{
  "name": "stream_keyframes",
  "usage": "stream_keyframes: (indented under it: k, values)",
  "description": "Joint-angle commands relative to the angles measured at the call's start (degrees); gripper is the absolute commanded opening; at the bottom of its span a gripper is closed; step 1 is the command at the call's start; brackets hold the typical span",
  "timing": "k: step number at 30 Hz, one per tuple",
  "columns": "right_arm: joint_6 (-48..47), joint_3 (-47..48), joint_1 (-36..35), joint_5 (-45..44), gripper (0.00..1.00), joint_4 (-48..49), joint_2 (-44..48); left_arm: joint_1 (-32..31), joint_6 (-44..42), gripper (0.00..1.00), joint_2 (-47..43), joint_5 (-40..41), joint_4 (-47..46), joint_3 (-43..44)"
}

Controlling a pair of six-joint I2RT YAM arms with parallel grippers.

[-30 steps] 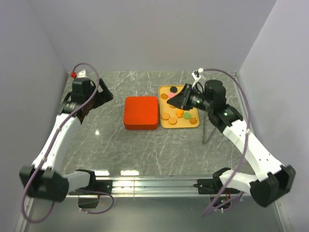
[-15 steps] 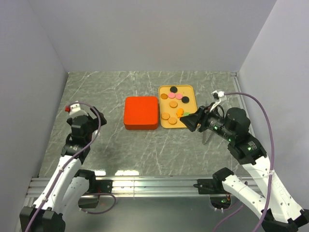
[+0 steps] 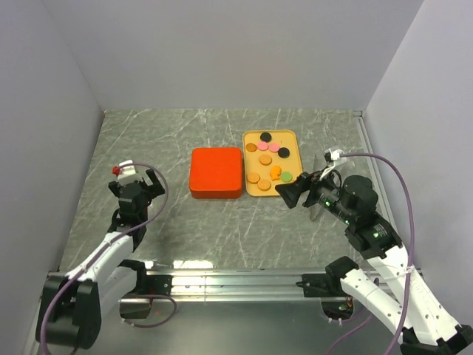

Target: Pack the cookies

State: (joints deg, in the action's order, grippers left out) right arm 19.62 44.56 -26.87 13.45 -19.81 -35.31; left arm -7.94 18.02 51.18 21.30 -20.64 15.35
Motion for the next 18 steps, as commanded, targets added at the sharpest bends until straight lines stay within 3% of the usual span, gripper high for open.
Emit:
stream_keyframes:
  k: [1,9,18]
  values:
    - [-3.8,-0.26,-0.37,-2.11,0.96,5.22,1.21,1.09,-3.34,0.99,4.52,-0.9,-12.92,-0.15]
    - [-5.38,-1.84,-0.29,2.99,0.98,8.39,-0.9,3.29,-5.01,0.99,18.94,-3.81,-26.1,0.99]
    - [-1.95,-2.98,-0.29,-11.24,0.99,10.41,-4.06,5.4,-8.97,0.99,33.37,-7.75,-35.53,7.14]
